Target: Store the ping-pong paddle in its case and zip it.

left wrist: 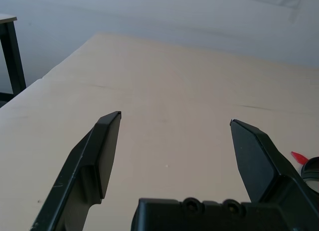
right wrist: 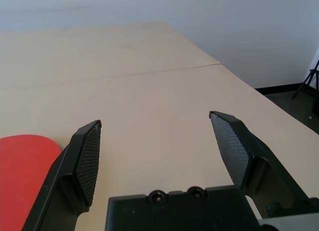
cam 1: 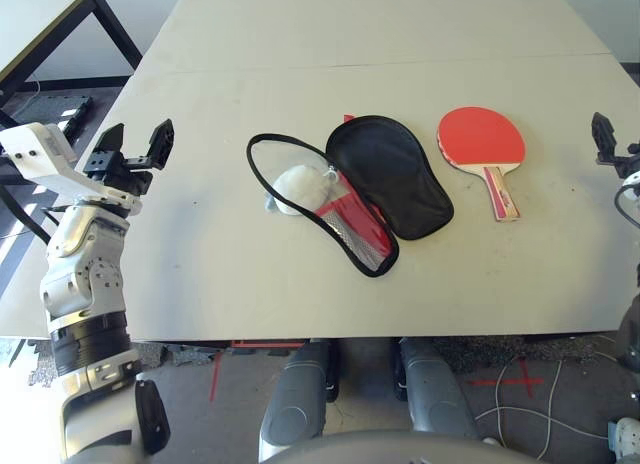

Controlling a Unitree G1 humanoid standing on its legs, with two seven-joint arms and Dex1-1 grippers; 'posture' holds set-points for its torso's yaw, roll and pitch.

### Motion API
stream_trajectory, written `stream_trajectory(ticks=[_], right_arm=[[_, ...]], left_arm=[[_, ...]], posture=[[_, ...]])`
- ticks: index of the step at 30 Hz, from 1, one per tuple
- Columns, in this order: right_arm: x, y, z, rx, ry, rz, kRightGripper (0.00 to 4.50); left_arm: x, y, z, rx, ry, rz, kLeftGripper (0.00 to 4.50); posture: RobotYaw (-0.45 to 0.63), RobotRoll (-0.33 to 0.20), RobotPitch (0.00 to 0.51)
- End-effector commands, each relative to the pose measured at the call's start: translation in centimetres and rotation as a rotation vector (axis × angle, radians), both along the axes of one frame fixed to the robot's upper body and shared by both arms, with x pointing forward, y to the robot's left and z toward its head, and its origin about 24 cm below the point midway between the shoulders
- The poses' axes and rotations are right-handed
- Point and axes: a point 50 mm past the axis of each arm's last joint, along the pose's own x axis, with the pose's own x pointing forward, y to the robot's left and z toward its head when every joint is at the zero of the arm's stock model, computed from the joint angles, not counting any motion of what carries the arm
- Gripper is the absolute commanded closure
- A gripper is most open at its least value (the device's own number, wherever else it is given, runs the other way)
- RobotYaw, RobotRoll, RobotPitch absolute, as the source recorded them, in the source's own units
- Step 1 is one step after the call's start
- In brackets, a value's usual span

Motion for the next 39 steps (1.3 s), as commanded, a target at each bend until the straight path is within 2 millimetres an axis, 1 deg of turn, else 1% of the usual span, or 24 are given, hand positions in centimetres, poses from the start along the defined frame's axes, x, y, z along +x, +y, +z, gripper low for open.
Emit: stream_trajectory(ticks=[1,8,11,13,15,17,19,20,22,24,26,28,30,32,36,39], right_arm=[[0.5,0.6,0.0,-0.006,0.009,0.02,0.03],[0.7,1.2,-0.1,-0.019,0.015,0.033,0.03],[0.7,1.5,0.1,-0.027,0.013,0.038,0.03],[0.7,1.6,0.3,-0.037,0.015,0.045,0.03],[0.8,2.1,0.7,-0.053,0.018,0.07,0.03],[0.7,2.5,1.1,-0.055,0.017,0.083,0.03],[0.7,2.9,1.4,-0.042,0.022,0.085,0.03],[0.8,3.1,1.6,-0.036,0.028,0.081,0.03],[0.9,3.6,2.0,-0.028,0.051,0.066,0.03],[0.9,4.2,2.2,-0.075,0.109,0.021,0.03],[0.9,5.2,2.3,-0.123,0.172,-0.001,0.03],[0.7,6.2,2.5,-0.149,0.214,-0.005,0.03],[0.3,7.8,3.4,-0.118,0.247,0.059,0.03],[-0.1,9.1,4.1,-0.125,0.286,0.108,0.03],[-0.9,11.1,4.5,-0.099,0.487,0.198,0.03],[-1.4,12.4,5.0,-0.123,0.604,0.237,0.03]], left_arm=[[-0.2,-0.2,-0.4,0.005,0.02,0.001,0.0],[0.0,-0.6,0.1,0.013,0.018,-0.012,0.0],[0.3,-1.3,1.3,0.052,0.003,-0.059,0.0],[0.4,-1.9,1.9,0.069,-0.003,-0.098,0.0],[0.7,-4.0,3.3,0.113,-0.011,-0.255,0.0],[0.7,-5.9,4.3,0.171,-0.003,-0.403,0.0],[0.6,-7.4,4.8,0.205,0.01,-0.516,0.0],[0.6,-8.3,5.0,0.226,0.018,-0.577,0.0],[0.5,-9.6,5.4,0.252,0.027,-0.667,0.0],[0.6,-10.6,5.7,0.267,0.033,-0.729,0.0],[0.6,-11.6,6.0,0.287,0.039,-0.787,0.0],[0.6,-12.1,6.1,0.295,0.041,-0.818,0.0],[0.9,-12.6,6.0,0.29,0.041,-0.842,0.0],[1.1,-12.9,5.8,0.287,0.044,-0.849,0.0],[1.4,-13.2,5.3,0.291,0.054,-0.865,0.0],[1.5,-13.6,4.9,0.292,0.057,-0.876,0.0]], posture=[[0.07,0.0,0.185],[0.05,0.0,0.192],[0.04,0.0,0.194],[0.02,0.0,0.198],[0.0,0.0,0.198],[-0.01,0.0,0.198],[-0.01,0.0,0.198],[-0.03,0.0,0.195],[-0.05,0.0,0.196],[-0.06,0.0,0.195],[-0.07,0.0,0.196],[-0.08,0.0,0.198],[-0.09,0.0,0.198],[-0.1,0.0,0.198],[-0.11,0.0,0.199],[-0.11,0.0,0.2]])
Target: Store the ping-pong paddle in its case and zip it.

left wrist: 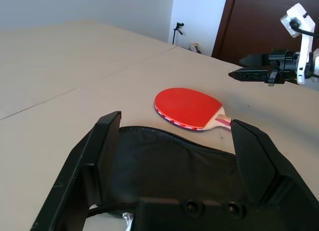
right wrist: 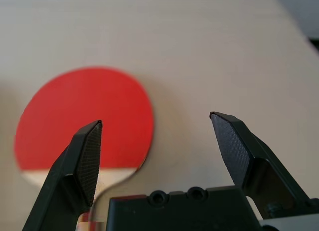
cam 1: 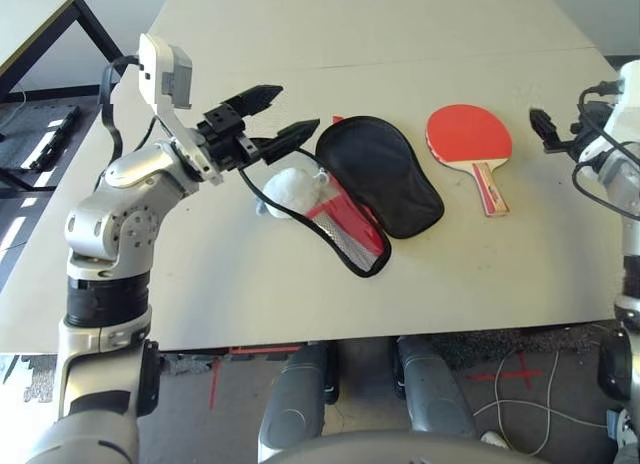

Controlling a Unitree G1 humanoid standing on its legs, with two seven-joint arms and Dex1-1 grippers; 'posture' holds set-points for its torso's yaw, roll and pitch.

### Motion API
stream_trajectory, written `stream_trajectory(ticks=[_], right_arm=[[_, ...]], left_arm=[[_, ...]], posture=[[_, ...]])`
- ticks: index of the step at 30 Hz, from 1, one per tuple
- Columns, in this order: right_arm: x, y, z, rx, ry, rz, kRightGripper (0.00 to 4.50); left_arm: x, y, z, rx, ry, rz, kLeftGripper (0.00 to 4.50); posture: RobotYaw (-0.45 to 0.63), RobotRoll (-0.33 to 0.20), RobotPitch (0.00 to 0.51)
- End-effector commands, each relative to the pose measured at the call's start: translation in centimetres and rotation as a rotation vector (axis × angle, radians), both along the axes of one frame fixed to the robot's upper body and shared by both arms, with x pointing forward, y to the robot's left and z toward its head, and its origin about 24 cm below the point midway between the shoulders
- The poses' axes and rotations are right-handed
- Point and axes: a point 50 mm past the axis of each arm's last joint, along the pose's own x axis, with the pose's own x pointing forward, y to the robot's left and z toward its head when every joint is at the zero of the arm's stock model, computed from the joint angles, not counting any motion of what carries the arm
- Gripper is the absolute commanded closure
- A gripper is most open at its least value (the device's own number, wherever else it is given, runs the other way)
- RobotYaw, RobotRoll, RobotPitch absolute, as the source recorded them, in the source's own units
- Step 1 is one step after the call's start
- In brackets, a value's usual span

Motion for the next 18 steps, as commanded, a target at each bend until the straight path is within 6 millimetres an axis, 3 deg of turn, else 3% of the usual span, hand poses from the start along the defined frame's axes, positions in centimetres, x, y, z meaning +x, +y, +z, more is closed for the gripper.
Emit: stream_trajectory(ticks=[1,7,18], right_arm=[[-0.7,1.7,0.2,-0.04,0.141,0.057,0.03],[-0.7,3.2,-0.6,-0.061,0.294,0.081,0.03],[0.8,3.5,-3.0,-0.052,0.448,0.051,0.03]], left_arm=[[0.2,-0.4,-0.5,0.02,0.006,-0.014,0.0],[0.2,-1.3,-1.0,0.032,0.004,-0.034,0.0],[0.1,-1.7,-1.2,0.03,0.001,-0.037,0.0]], posture=[[-0.11,0.0,0.2],[-0.1,0.0,0.209],[-0.06,0.0,0.211]])
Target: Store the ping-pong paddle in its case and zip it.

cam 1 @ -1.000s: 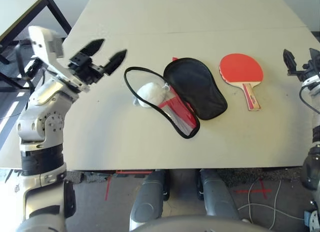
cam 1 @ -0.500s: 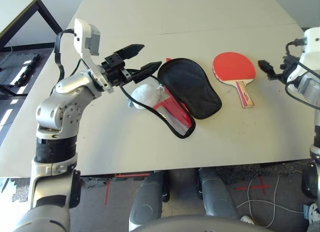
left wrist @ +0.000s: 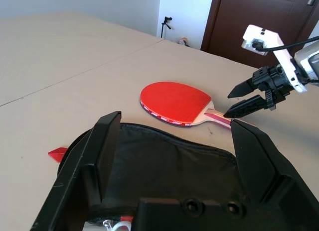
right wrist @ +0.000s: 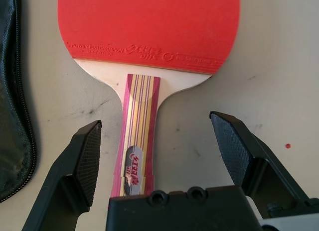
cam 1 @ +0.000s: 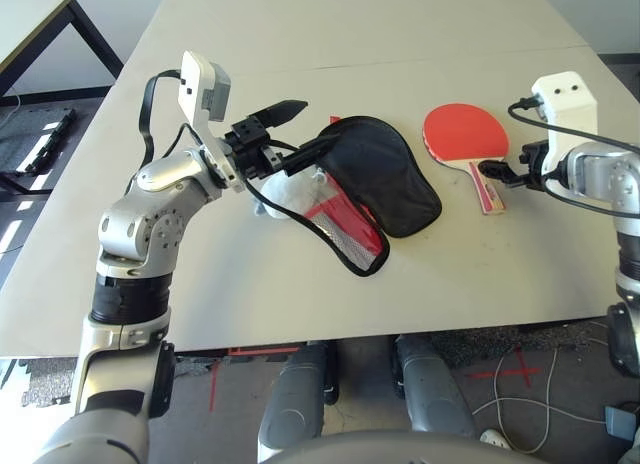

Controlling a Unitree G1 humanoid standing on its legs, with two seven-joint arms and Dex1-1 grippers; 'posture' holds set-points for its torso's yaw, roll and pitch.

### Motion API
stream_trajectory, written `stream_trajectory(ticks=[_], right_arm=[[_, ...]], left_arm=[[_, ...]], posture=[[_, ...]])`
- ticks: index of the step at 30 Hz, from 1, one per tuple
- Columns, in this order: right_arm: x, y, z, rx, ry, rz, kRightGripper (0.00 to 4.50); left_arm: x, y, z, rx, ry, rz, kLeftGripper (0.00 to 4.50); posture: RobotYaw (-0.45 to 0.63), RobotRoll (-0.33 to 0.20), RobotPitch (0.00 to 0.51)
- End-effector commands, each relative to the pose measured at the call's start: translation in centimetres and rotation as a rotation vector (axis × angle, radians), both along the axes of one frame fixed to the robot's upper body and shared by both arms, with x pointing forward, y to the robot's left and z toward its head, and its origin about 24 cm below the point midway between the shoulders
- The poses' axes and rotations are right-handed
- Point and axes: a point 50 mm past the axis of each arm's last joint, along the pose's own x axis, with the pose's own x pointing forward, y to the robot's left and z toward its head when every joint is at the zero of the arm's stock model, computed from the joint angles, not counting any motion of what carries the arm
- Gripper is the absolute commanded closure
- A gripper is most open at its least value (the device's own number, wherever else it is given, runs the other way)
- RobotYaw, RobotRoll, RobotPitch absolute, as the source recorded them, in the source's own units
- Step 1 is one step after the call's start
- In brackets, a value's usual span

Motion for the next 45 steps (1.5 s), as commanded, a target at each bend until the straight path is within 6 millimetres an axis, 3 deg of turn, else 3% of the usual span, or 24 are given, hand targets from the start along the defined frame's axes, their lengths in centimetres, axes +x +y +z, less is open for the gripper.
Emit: stream_trajectory(ticks=[1,13,16,24,26,41,45], right_arm=[[0.4,0.1,-0.5,0.007,0.043,-0.013,0.03],[1.0,1.5,-2.2,0.032,0.137,-0.009,0.03],[1.1,1.6,-2.7,0.038,0.157,-0.02,0.56],[1.1,2.0,-3.2,0.041,0.171,-0.023,2.98],[1.1,2.0,-3.2,0.042,0.168,-0.024,3.33],[0.1,1.8,-0.3,0.03,-0.044,0.036,3.36],[-0.3,3.2,1.2,0.052,-0.107,0.086,3.36]], left_arm=[[-0.2,-0.2,-0.3,0.016,-0.003,0.003,0.0],[-0.5,-0.4,-0.4,0.073,-0.01,-0.018,0.0],[-0.7,-0.1,-0.7,0.119,0.006,-0.025,0.0],[-1.1,0.5,-1.6,0.274,0.035,-0.04,0.0],[-1.1,0.4,-1.6,0.288,0.034,-0.043,0.0],[-1.1,0.2,-1.2,0.335,0.029,-0.069,0.0],[-1.0,0.1,-1.2,0.334,0.028,-0.07,0.0]], posture=[[-0.06,0.0,0.209],[-0.04,0.0,0.198],[-0.03,0.0,0.203],[-0.03,0.0,0.206],[-0.03,0.0,0.206],[-0.05,0.0,0.2],[-0.05,0.0,0.198]])
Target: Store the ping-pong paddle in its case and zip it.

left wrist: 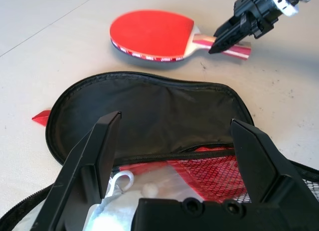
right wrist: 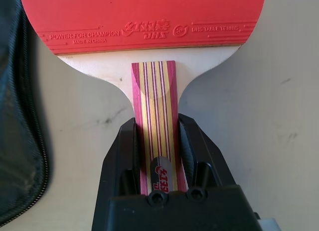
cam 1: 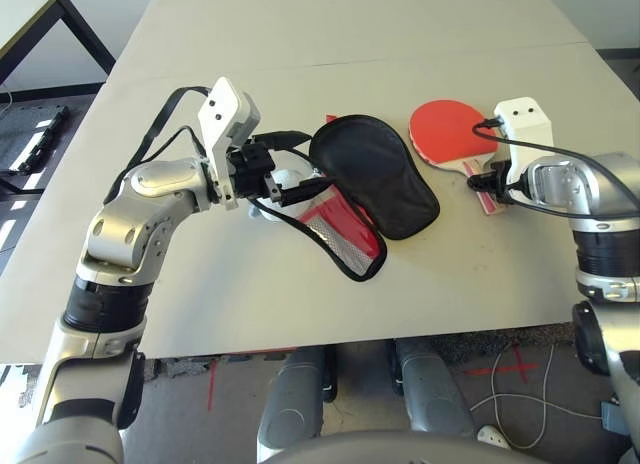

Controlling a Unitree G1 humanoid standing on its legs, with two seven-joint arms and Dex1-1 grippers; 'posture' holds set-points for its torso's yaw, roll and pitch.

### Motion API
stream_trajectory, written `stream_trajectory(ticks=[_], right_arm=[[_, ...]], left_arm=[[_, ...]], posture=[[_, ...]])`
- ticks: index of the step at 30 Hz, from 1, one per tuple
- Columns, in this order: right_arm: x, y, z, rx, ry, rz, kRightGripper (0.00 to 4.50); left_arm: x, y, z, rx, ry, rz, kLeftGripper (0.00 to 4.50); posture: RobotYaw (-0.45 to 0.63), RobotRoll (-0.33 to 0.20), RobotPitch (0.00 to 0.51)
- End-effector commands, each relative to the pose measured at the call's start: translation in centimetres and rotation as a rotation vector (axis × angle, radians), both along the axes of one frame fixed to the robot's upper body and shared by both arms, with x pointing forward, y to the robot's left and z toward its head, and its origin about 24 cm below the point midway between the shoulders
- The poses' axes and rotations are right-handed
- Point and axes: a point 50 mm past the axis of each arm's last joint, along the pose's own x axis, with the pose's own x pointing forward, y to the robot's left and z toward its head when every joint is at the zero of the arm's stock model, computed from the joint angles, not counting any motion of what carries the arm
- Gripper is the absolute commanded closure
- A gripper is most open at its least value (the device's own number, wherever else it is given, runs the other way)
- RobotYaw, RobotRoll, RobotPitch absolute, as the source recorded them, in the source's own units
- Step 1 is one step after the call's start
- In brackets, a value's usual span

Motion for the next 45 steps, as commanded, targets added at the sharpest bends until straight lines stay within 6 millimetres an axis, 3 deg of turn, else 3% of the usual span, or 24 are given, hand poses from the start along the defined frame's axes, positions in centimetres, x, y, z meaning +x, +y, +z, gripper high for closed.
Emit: stream_trajectory(ticks=[1,10,18,25,45], right_arm=[[-0.4,1.3,1.7,0.032,-0.073,0.054,3.36],[-1.9,8.3,1.4,0.045,-0.078,0.2,3.36],[-2.3,10.6,0.2,0.024,-0.045,0.245,3.36],[-2.5,11.6,-1.0,0.032,0.024,0.257,3.36],[-2.3,11.6,-3.2,0.044,0.151,0.272,3.36]], left_arm=[[-0.1,-0.3,0.0,0.016,0.001,-0.015,0.0],[-0.1,-0.4,0.2,0.02,-0.007,-0.013,0.0],[-0.4,-0.3,0.0,0.021,-0.01,0.0,0.0],[-0.7,-0.3,-0.2,0.019,-0.003,0.008,0.0],[-0.6,-0.5,-0.7,0.014,-0.001,0.008,0.0]], posture=[[-0.05,0.0,0.198],[-0.04,0.0,0.205],[-0.02,0.0,0.213],[-0.01,0.0,0.218],[-0.01,0.0,0.215]])
